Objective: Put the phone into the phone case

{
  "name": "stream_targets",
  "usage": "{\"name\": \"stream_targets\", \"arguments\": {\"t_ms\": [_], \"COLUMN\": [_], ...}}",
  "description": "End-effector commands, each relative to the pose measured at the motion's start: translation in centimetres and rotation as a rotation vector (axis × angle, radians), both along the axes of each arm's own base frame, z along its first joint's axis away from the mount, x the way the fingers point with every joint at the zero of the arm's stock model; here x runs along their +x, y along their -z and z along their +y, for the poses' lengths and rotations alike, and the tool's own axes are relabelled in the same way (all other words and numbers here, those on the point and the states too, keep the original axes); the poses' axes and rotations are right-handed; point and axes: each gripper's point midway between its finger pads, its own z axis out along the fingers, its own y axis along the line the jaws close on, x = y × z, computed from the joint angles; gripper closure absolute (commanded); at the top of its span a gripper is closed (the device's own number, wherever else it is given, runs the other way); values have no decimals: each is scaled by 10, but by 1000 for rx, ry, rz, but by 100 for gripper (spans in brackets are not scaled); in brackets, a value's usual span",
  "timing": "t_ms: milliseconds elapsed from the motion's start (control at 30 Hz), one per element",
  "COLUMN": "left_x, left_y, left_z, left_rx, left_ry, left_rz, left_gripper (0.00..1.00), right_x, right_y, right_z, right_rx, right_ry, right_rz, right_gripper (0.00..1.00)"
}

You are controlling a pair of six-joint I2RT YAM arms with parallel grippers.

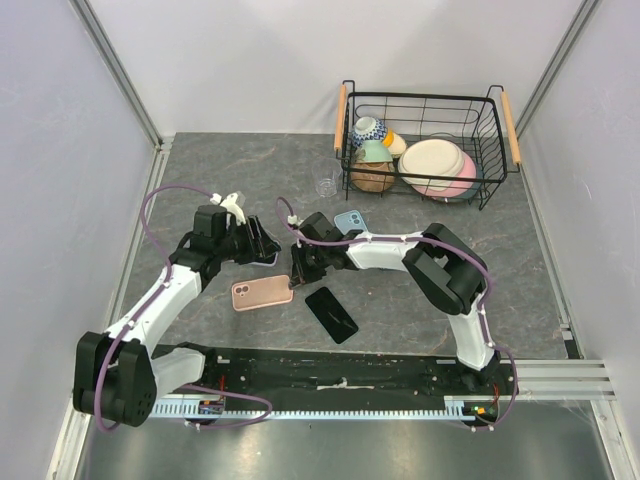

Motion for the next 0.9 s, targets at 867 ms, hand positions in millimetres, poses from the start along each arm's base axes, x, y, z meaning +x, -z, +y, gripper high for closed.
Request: {"name": "stream_targets", "arguments": {"t_ms": [867], "left_x": [2], "left_y": [-13], "left_z": [-9], "left_rx": [-46], "left_ry": [45], "left_rz": [-39], "left_gripper": [43], "right_x": [63], "right_y": [11], "right_z": [-119], "right_rx": [-164], "right_ry": [237], "right_rz": [-51], "right_gripper": [100]}}
